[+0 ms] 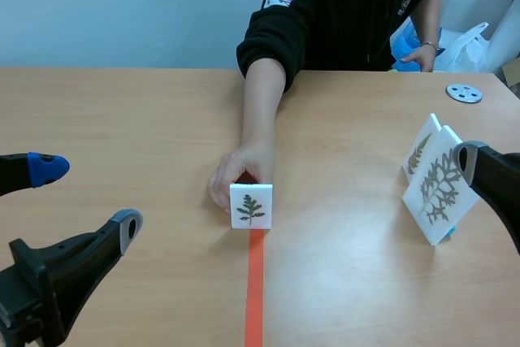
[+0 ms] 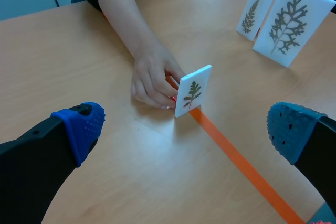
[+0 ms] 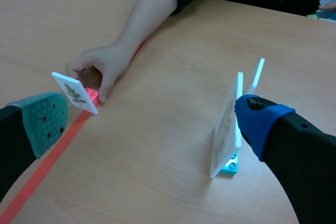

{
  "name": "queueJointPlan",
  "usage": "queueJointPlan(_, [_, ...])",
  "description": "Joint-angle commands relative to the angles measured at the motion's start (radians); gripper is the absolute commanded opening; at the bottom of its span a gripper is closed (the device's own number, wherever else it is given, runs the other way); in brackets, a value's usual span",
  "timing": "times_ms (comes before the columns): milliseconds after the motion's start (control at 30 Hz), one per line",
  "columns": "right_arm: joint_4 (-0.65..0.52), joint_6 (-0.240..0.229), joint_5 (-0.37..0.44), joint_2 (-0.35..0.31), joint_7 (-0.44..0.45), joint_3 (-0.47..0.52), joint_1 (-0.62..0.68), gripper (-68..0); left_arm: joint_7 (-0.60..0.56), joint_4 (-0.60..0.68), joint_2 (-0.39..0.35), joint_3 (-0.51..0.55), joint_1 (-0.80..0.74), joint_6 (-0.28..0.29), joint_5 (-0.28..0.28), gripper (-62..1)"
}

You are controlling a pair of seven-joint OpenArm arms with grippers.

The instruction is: Sort the leaf by its shape. The table is split by an orange tape line. A compound leaf with several leaflets goes to the left side, a simple leaf with one blade goes to the right side. Return to the home posture when a red brick is placed on the table.

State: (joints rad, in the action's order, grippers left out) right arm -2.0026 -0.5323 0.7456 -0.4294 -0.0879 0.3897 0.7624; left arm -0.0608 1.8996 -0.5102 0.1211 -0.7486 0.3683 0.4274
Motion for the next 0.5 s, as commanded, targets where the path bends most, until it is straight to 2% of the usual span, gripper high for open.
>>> queueJointPlan(0, [-0.017, 0.001, 0.01, -0.011, 0.015, -0.003, -0.009, 0.4, -0.016, 0.026, -0.006, -0.001, -0.002, 0.002, 0.006, 1.4])
queueJointPlan(267, [-0.017, 0.001, -0.014, -0.011, 0.01, -0.016, -0.027, 0.4, -0.017, 0.026, -0.006, -0.001, -0.002, 0.002, 0.006, 1.4])
queueJointPlan(467, [-0.015, 0.023, -0.122, -0.011, 0.003, -0.107, -0.105, 0.4, -0.017, 0.026, -0.006, -0.001, -0.002, 0.002, 0.006, 1.4])
